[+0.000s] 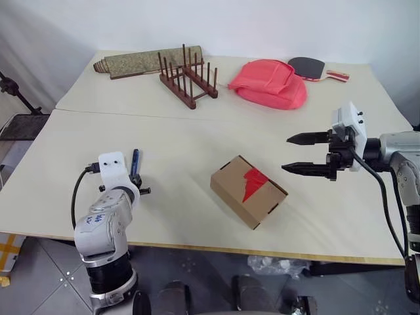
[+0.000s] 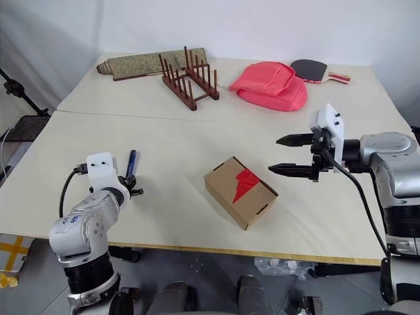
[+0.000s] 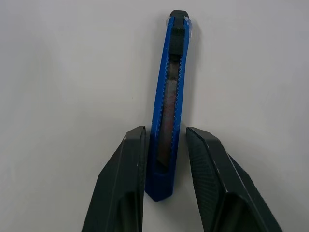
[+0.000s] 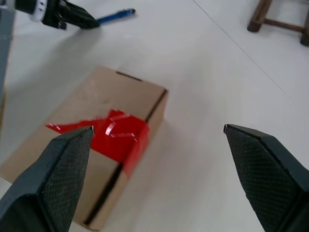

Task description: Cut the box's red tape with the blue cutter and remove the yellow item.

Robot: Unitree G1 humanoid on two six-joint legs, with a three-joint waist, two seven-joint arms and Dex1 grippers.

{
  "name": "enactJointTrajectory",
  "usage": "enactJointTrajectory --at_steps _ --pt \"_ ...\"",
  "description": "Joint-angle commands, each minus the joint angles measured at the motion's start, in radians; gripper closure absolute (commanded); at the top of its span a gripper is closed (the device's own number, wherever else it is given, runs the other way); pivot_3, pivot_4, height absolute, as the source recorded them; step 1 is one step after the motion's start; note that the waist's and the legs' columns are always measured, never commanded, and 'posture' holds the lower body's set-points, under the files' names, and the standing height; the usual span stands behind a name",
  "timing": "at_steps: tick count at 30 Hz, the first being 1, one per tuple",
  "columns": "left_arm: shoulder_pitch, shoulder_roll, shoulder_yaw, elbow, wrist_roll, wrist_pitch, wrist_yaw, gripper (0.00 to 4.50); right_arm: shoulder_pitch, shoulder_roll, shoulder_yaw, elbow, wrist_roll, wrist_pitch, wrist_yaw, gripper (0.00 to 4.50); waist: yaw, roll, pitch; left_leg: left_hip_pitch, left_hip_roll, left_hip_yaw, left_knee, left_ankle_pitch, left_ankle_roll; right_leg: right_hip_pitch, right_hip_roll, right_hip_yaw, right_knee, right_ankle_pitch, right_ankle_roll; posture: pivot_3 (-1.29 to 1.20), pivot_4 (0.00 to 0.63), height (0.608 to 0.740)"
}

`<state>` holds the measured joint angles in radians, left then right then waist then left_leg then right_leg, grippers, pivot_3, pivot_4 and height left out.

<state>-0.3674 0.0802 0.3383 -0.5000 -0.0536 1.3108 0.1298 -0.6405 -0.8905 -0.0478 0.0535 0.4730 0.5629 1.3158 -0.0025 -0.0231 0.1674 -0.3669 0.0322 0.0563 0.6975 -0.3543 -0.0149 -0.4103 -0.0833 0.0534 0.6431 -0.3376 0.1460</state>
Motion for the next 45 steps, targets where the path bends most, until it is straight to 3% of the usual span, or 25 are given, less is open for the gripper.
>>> enactJointTrajectory --at_steps 1,3,7,12,18,21,26,29,34,37,42,43,45 --pt "0.027 0.011 0.005 0.036 0.008 0.044 -0.008 3.65 0.001 0.002 -0.029 -0.061 0.037 0.017 -0.012 0.0 0.0 0.0 0.0 0.0 0.0 0.0 0.0 0.0 0.0 0.0 0.0 0.0 0.0 0.0 0.0 0.0 0.15 0.74" --pt "0.024 0.015 0.006 0.033 0.008 0.049 -0.01 4.11 -0.001 0.006 -0.035 -0.092 0.068 0.038 -0.01 0.0 0.0 0.0 0.0 0.0 0.0 0.0 0.0 0.0 0.0 0.0 0.0 0.0 0.0 0.0 0.0 0.0 0.15 0.74" --pt "0.026 0.02 0.009 0.029 0.007 0.06 -0.018 4.11 -0.008 0.034 -0.08 -0.152 0.195 0.1 0.0 0.0 0.0 0.0 0.0 0.0 0.0 0.0 -0.001 0.0 0.0 0.0 0.0 0.0 0.0 0.0 0.0 0.0 0.15 0.74" --pt "0.03 0.048 0.019 0.005 -0.004 0.094 -0.049 4.11 -0.012 0.034 -0.075 -0.147 0.208 0.092 0.006 0.0 -0.001 0.0 0.0 0.0 -0.001 -0.001 -0.001 0.0 0.0 0.0 -0.003 -0.002 -0.001 0.0 0.0 0.0 0.15 0.74" --pt "0.063 0.291 0.031 -0.048 -0.156 0.144 -0.313 4.11 -0.054 0.053 -0.052 -0.185 0.241 0.116 0.0 0.0 -0.018 0.001 0.001 0.0 0.0 -0.001 -0.006 0.0 0.0 -0.002 -0.009 -0.007 -0.002 0.0 -0.001 0.0 0.15 0.74" --pt "0.119 0.433 0.012 -0.082 -0.257 0.108 -0.481 4.11 -0.076 0.076 -0.022 -0.242 0.256 0.139 -0.024 0.0 -0.026 0.001 0.001 -0.002 0.0 -0.002 -0.008 0.0 0.0 -0.003 -0.015 -0.021 -0.004 0.001 -0.002 0.0 0.15 0.74" --pt "0.281 0.647 -0.003 -0.172 -0.39 -0.076 -0.763 4.11 -0.117 0.167 0.084 -0.437 0.261 0.23 -0.176 0.0 -0.029 0.002 0.001 -0.003 0.0 -0.005 -0.015 -0.001 -0.002 -0.005 -0.021 -0.034 -0.006 0.002 -0.004 0.0 0.15 0.74" --pt "0.347 0.711 -0.014 -0.201 -0.426 -0.185 -0.857 4.11 -0.143 0.197 0.137 -0.494 0.252 0.294 -0.251 0.0 -0.023 0.004 0.003 -0.005 0.0 -0.008 -0.017 -0.002 -0.003 -0.006 -0.031 -0.052 -0.008 0.002 -0.008 0.0 0.15 0.74" --pt "0.463 0.807 -0.042 -0.212 -0.419 -0.401 -1.006 4.11 -0.204 0.206 0.314 -0.622 0.168 0.398 -0.363 1.46 -0.026 0.007 0.005 -0.008 -0.001 -0.013 -0.017 -0.004 0.0 -0.004 -0.035 -0.065 -0.015 0.005 -0.014 0.0 0.15 0.74" --pt "0.493 0.861 -0.098 -0.175 -0.358 -0.521 -1.044 4.11 -0.236 0.22 0.424 -0.666 0.106 0.405 -0.386 2.59 -0.026 0.009 0.006 -0.009 -0.002 -0.013 -0.017 -0.004 0.001 -0.003 -0.035 -0.075 -0.015 0.006 -0.014 0.0 0.15 0.74" --pt "0.502 0.906 -0.183 -0.109 -0.265 -0.689 -1.065 4.11 -0.274 0.213 0.608 -0.641 -0.08 0.32 -0.396 4.23 -0.026 0.011 0.007 -0.009 -0.002 -0.009 -0.016 -0.005 0.003 -0.003 -0.032 -0.082 -0.015 0.006 -0.014 0.0 0.15 0.74" --pt "0.505 0.912 -0.202 -0.094 -0.245 -0.722 -1.071 4.11 -0.28 0.217 0.647 -0.623 -0.124 0.291 -0.394 4.49 -0.026 0.01 0.007 -0.009 -0.002 -0.009 -0.016 -0.005 0.003 -0.003 -0.032 -0.083 -0.015 0.006 -0.014 0.0 0.15 0.74" --pt "0.51 0.93 -0.254 -0.055 -0.171 -0.819 -1.075 4.11 -0.292 0.232 0.719 -0.602 -0.193 0.267 -0.391 4.49 -0.027 0.011 0.007 -0.009 -0.002 -0.006 -0.015 -0.004 0.004 -0.003 -0.033 -0.087 -0.015 0.006 -0.013 0.0 0.15 0.74"
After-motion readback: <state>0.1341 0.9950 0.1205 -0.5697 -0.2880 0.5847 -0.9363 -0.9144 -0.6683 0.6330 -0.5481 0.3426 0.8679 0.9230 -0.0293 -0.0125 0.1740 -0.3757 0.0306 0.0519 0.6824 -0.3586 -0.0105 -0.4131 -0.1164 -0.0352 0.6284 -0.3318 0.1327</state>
